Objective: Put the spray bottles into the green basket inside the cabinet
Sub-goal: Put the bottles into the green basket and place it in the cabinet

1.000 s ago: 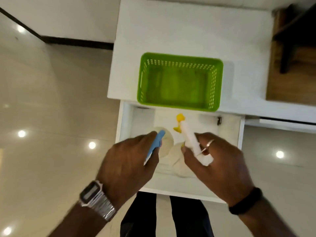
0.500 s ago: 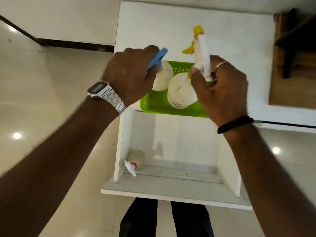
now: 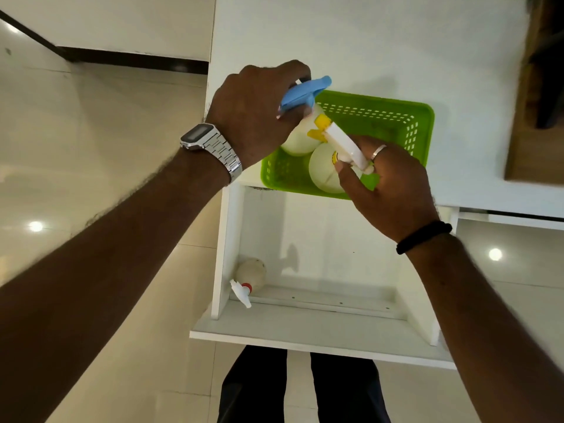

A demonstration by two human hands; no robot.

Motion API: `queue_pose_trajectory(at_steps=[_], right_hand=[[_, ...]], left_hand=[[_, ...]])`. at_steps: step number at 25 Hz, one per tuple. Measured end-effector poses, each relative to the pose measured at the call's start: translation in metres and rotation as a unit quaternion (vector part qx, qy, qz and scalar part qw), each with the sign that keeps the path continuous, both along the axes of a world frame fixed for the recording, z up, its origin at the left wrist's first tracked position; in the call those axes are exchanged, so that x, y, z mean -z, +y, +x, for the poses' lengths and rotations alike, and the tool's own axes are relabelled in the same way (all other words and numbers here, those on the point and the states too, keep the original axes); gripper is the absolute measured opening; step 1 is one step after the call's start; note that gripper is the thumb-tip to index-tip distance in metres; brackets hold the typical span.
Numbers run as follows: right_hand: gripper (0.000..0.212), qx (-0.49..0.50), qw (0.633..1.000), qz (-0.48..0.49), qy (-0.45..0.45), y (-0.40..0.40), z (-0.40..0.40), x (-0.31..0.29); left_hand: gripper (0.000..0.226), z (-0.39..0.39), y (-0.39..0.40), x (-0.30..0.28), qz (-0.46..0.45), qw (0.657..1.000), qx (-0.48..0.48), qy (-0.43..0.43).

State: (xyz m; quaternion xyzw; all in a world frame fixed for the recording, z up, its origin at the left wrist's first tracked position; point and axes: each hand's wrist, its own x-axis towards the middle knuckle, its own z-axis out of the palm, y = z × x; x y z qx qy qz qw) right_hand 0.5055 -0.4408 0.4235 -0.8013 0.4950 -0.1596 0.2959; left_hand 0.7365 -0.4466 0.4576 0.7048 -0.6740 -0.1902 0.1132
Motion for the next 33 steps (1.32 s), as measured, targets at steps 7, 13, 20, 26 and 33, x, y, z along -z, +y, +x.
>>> queue_pose_trajectory(at_steps=[7,13,20,26,33], right_hand=[[0.017,0.229,0.965,-0.011,-0.128,0.094,-0.025,0.001],[0.042,-0.017,0.928,0.357,0.101,0.238,0.081,0.121],[0.042,-0.076,0.873,0.405,0.262,0.272,0.111,0.208],[0.042,-0.003,0.923,0.342,0.176,0.231,0.037,0.127],[0.031,0.148,0.967,0.096,0.185,0.15,-0.107,-0.082]], left_hand=[[0.067,0.022,0.069,0.015,-0.119,0.982,-0.079,0.122],[0.051,-0.011,0.21,0.101,0.014,0.949,-0.253,0.187],[0.055,-0.042,0.338,0.156,0.229,0.928,-0.269,0.12],[0.054,-0.036,0.295,0.133,0.219,0.943,-0.212,0.132],[0.053,-0.024,0.16,0.072,0.023,0.97,-0.183,0.158]])
